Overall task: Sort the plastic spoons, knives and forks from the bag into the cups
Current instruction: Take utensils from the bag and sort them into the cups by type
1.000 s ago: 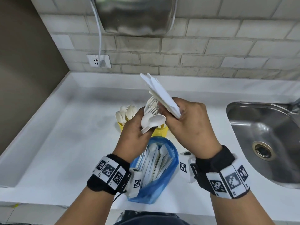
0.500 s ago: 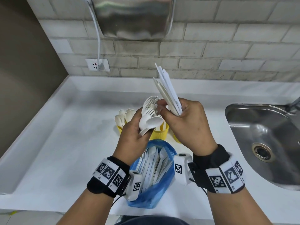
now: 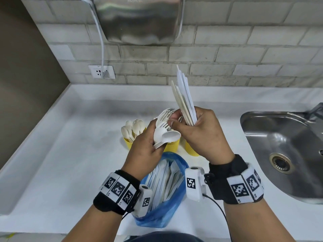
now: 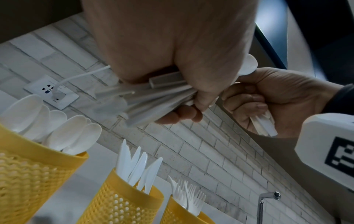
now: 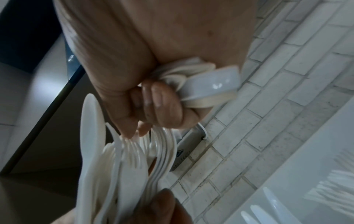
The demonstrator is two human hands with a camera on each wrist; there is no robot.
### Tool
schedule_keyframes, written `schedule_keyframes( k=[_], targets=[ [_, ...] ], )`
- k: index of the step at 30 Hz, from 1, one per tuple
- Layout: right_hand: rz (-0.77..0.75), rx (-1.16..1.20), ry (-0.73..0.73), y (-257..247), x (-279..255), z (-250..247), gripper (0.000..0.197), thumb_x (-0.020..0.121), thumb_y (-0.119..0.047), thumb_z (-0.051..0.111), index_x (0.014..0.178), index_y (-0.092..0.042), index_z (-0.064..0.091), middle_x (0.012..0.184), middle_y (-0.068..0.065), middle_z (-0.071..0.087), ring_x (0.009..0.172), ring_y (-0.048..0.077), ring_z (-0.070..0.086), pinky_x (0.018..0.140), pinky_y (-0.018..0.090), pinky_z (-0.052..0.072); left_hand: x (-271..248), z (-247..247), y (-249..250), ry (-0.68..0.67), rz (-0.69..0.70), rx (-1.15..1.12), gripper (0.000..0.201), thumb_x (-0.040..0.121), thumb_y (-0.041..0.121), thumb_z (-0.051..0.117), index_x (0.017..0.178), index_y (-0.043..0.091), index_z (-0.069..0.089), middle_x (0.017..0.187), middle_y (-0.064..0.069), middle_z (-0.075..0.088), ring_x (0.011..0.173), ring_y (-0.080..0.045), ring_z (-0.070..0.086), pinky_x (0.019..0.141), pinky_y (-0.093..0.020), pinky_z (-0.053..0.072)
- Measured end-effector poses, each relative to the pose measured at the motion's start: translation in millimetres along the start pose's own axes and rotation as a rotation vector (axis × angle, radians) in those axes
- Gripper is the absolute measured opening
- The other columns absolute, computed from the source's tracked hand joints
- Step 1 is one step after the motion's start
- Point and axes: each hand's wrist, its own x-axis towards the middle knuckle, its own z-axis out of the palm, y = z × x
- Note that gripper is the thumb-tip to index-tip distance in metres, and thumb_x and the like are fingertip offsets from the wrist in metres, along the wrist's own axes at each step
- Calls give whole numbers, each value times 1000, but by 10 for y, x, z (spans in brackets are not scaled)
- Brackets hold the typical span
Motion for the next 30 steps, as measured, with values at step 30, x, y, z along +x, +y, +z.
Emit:
schedule_keyframes(
  k=[30],
  targets=[
    [-98, 150, 102, 46, 34, -152, 14, 103, -12, 61, 91, -19, 59, 57, -18, 52, 46, 1, 46, 51, 15, 37, -32, -121, 99, -174, -36, -115, 47, 98, 20, 68, 139, 33, 48, 116, 26, 65, 105, 0, 64, 84, -8, 46]
  ],
)
